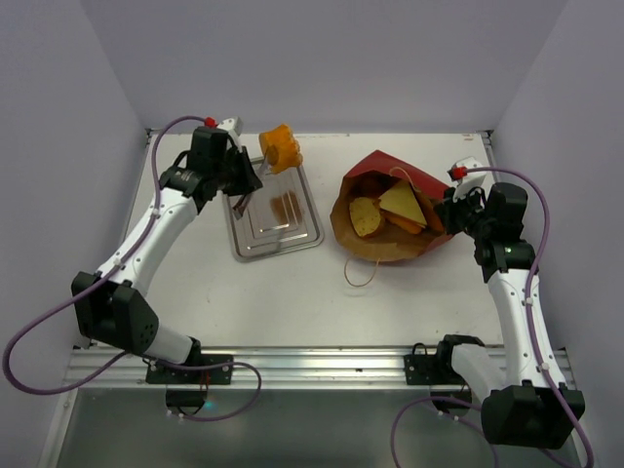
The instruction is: Take the fake bread out of the paper bag
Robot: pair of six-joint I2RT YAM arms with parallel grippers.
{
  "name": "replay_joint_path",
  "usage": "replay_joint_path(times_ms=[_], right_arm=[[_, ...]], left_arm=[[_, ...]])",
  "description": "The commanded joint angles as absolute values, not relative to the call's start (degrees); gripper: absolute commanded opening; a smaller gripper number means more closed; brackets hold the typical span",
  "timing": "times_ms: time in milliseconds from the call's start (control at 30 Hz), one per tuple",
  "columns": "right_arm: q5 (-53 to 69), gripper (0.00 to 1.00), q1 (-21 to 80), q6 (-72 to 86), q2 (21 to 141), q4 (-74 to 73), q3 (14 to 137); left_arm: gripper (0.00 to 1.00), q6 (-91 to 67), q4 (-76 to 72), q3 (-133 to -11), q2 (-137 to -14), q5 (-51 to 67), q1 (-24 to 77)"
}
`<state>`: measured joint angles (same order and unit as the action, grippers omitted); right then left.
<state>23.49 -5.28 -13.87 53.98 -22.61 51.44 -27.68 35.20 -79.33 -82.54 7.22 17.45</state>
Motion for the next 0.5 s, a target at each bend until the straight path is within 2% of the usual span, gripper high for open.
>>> replay_joint_path(times_ms=[0,467], right_arm=[[22.4,0.00,-5.6,-12.9,53.4,-20.6,51.7],[22.1,0.00,-5.7,-13.1,53.6,-20.6,51.3]], left_arm=[[0.00,-23.8,27.3,-81.6,-84.6,12.1,15.8],[0.00,-20.7,23.6,-81.8,-96.1,15.7,12.9]])
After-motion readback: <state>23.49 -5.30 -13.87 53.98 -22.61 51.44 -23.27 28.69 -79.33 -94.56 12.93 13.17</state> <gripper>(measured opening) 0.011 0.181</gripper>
